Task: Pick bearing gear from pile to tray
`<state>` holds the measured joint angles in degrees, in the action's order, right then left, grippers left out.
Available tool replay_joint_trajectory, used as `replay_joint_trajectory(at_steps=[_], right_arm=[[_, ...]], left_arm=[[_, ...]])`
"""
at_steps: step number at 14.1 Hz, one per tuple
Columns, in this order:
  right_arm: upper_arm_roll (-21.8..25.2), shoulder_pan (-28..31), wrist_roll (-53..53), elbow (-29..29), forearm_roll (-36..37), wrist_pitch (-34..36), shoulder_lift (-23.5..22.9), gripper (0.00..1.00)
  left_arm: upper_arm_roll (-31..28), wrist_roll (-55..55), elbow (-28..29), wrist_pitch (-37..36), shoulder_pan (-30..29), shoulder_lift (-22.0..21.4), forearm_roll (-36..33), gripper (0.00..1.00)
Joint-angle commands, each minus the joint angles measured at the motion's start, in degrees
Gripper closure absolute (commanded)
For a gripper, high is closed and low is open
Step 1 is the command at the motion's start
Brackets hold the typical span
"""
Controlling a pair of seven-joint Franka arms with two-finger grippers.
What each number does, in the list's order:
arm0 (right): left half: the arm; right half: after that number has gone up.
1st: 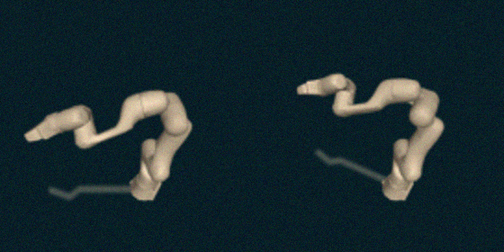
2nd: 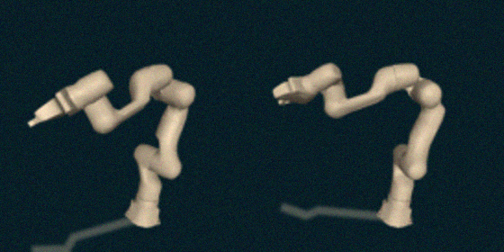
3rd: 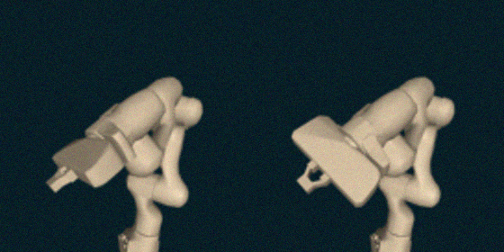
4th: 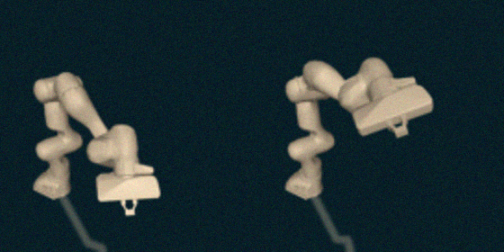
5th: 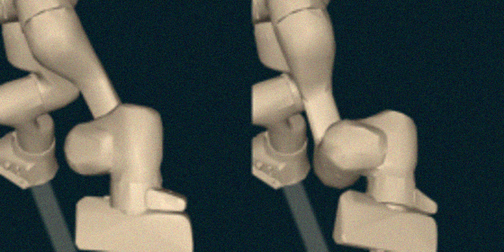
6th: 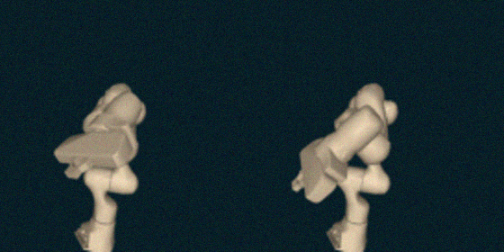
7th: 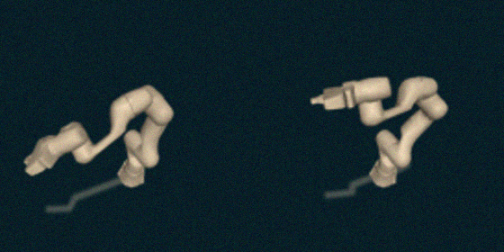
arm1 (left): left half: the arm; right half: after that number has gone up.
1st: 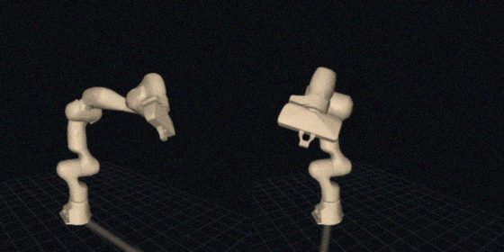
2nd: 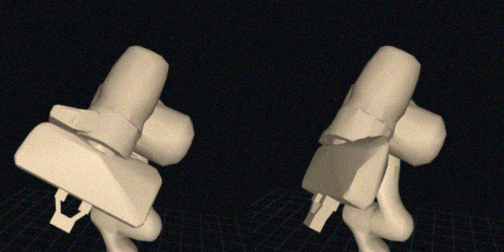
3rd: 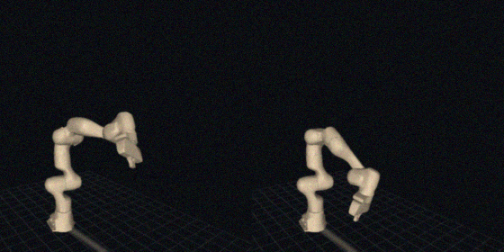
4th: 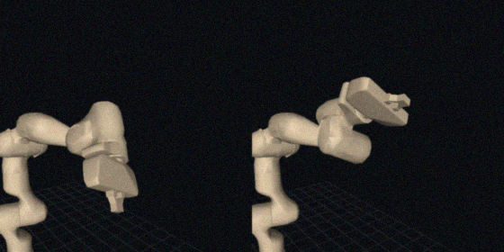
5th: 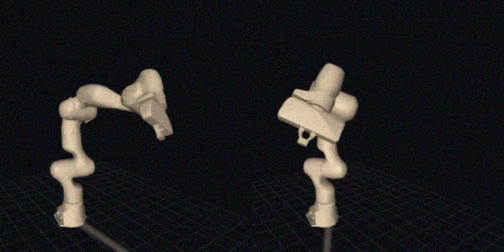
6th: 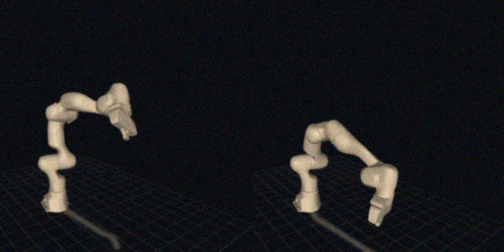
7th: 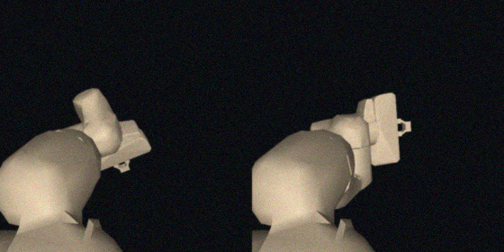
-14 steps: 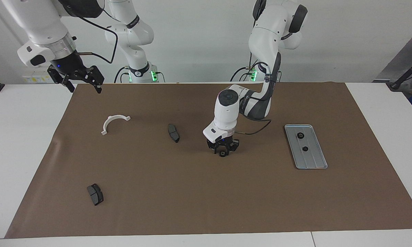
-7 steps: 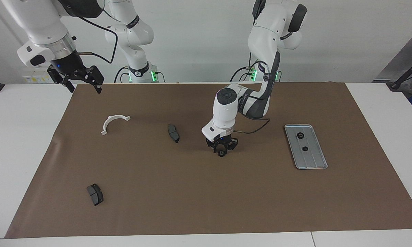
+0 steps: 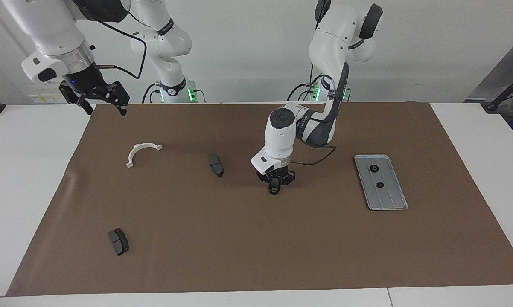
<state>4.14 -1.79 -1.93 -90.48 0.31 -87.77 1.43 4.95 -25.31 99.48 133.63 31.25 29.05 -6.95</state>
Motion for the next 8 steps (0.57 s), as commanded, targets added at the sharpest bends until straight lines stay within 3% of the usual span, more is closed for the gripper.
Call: replay_joint_trajectory(at_steps=[1,2,8], right_arm=[[-0.36,0.65,0.88,-1.46,-1.55,-0.39,1.20,0.00],[-0.27,0.65,0.88,-1.46,-1.55,-0.39,1.20,0.00],[-0.36,0.65,0.88,-1.46,-1.55,-0.47,1.20,0.00]], left_arm=[[-0.82,0.00,2.30,-0.30,0.05,-1.54,-0.70,0.86],[-0.82,0.00,1.95,-0.73,-0.30,-1.54,-0.44,0.92],[-0.82,0.00,0.46,-1.26,-1.09,-1.28,1.14,0.96]])
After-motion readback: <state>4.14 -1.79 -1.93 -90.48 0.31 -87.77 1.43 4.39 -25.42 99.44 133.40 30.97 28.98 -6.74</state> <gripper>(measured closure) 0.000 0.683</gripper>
